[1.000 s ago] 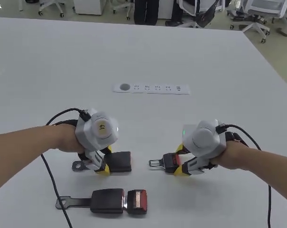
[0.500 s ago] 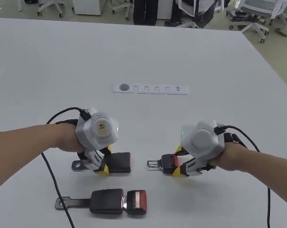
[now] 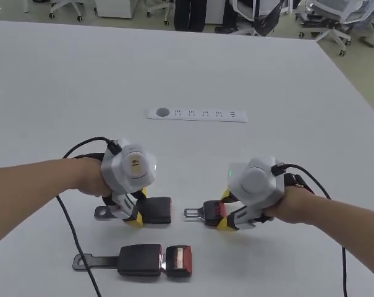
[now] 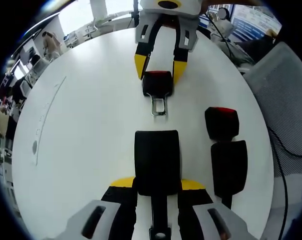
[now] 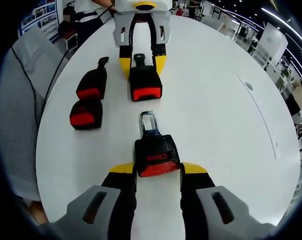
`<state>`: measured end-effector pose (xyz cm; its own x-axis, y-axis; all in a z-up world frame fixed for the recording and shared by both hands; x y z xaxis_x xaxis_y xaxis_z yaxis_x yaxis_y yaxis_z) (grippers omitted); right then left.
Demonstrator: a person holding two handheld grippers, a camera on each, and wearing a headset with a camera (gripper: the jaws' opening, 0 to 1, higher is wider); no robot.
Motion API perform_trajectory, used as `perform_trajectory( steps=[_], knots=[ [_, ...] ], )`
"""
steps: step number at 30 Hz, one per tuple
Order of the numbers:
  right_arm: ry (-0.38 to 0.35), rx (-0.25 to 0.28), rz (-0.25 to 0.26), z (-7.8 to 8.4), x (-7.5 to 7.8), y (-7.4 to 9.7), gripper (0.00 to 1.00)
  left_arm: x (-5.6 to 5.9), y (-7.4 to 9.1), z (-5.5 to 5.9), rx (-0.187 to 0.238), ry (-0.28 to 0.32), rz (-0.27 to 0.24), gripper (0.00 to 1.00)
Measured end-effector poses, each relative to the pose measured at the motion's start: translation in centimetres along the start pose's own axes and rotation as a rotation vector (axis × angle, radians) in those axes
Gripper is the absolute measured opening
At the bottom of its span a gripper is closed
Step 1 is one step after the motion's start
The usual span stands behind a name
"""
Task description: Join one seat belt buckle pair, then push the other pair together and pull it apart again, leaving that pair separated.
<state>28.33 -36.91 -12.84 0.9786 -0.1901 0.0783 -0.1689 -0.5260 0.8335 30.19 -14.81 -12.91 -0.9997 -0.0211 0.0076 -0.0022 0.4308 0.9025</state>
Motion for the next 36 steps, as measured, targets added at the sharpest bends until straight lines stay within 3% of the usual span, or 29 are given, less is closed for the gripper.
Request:
perform_trajectory(
  steps=[36],
  knots=[
    [0.011,0.055,-0.016,-2.7,-0.1,-1.8,0.32,0.2,0.1,-0.4,0.005,-0.009,0.005,0.31]
  ],
)
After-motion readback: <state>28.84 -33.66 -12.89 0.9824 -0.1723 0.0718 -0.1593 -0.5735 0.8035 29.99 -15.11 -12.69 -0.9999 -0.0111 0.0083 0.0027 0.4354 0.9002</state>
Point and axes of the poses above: the centre of the closed fingertips' face, and the gripper's own axes: y roughly backward along the fingers, x roughly to its right, z roughly out of its underside, the point moved 9 cm from there along y, roughly backward along the fingers, and after that the axes turned 4 degrees about x, right-handed, at the moved point
